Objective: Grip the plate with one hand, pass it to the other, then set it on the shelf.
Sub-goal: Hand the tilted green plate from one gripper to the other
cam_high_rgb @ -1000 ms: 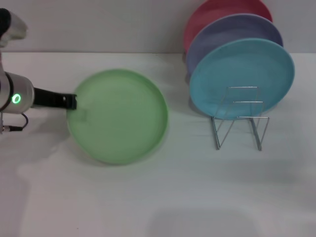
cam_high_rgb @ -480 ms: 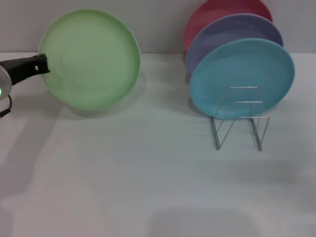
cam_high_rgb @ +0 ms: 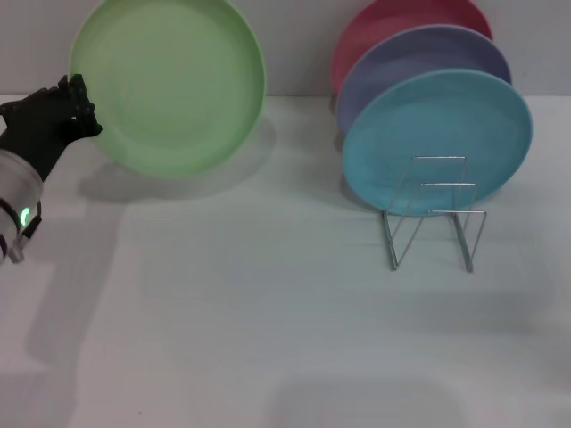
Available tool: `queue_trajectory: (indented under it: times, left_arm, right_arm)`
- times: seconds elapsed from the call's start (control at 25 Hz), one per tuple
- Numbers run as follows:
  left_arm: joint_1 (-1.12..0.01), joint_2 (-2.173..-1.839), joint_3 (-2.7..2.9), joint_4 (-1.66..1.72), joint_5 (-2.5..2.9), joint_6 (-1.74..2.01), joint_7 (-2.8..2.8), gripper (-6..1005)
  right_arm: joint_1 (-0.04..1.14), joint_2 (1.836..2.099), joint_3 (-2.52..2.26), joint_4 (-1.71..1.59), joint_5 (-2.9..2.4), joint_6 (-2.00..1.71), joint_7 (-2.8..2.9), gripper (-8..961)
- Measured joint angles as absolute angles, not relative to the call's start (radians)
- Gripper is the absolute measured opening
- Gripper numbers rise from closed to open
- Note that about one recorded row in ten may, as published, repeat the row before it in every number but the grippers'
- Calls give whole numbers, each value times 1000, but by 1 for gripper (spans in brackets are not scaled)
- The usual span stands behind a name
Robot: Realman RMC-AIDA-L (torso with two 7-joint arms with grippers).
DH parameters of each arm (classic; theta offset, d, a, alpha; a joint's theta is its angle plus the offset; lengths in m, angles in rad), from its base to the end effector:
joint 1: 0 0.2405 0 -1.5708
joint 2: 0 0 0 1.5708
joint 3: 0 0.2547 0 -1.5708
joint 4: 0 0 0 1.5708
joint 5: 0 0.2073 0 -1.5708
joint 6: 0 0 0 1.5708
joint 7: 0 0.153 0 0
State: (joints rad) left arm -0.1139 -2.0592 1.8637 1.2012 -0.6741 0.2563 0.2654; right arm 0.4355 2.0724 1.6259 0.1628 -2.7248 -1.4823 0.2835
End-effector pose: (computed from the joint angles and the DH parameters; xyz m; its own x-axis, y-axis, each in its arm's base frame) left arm -0.2380 0.3641 0.0072 0.6749 0.1236 0.7275 0.7374 -0.1491 -0.6588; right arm 0.3172 0.3347 0.0865 0.5370 0.4769 -0.6958 -0.8128 0.0717 -0.5781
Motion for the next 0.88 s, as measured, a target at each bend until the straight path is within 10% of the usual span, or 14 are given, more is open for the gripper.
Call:
queue_trajectory:
  times: [0.88]
  left_arm:
    - [-184, -2079, 2225, 550, -644, 1175, -156, 48]
  right_arm:
    - [393, 2075, 1517, 182, -2804, -1504, 297, 624]
